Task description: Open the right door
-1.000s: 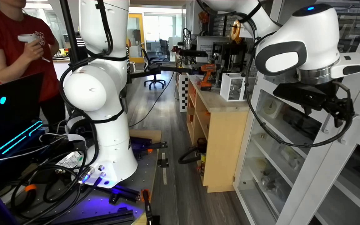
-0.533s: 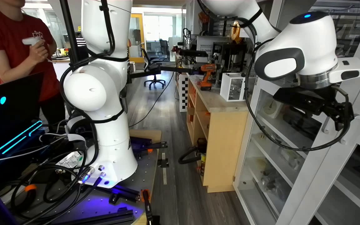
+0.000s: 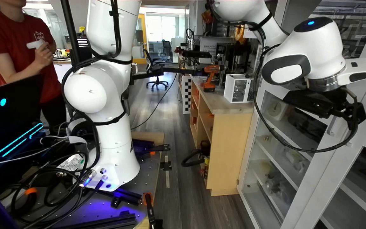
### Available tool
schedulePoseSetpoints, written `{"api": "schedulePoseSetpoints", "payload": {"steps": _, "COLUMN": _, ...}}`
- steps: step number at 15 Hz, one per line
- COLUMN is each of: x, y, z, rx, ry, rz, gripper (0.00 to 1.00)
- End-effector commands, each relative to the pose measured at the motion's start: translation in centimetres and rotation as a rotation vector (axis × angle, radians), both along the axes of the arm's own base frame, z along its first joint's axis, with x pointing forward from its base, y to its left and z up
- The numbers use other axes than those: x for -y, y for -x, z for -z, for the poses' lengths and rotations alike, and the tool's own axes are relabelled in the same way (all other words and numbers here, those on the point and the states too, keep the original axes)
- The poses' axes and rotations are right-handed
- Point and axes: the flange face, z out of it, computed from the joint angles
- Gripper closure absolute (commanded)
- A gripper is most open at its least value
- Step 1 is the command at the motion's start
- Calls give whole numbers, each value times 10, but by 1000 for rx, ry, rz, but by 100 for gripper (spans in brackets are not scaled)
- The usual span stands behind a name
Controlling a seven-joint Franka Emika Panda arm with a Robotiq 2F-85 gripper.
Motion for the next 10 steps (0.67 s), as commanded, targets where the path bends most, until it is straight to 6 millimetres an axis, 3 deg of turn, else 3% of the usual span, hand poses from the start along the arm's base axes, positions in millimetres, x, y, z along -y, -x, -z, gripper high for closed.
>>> {"api": "schedulePoseSetpoints", "payload": {"steps": 1, "x": 4, "y": -17, "z": -1, "rx": 62, "ry": 3, "rz": -4, "gripper": 0}}
{"api": "schedulePoseSetpoints", "payload": {"steps": 10, "x": 18, "y": -46, "z": 12, "rx": 88, "ry": -11, "rz": -7, "gripper": 0}}
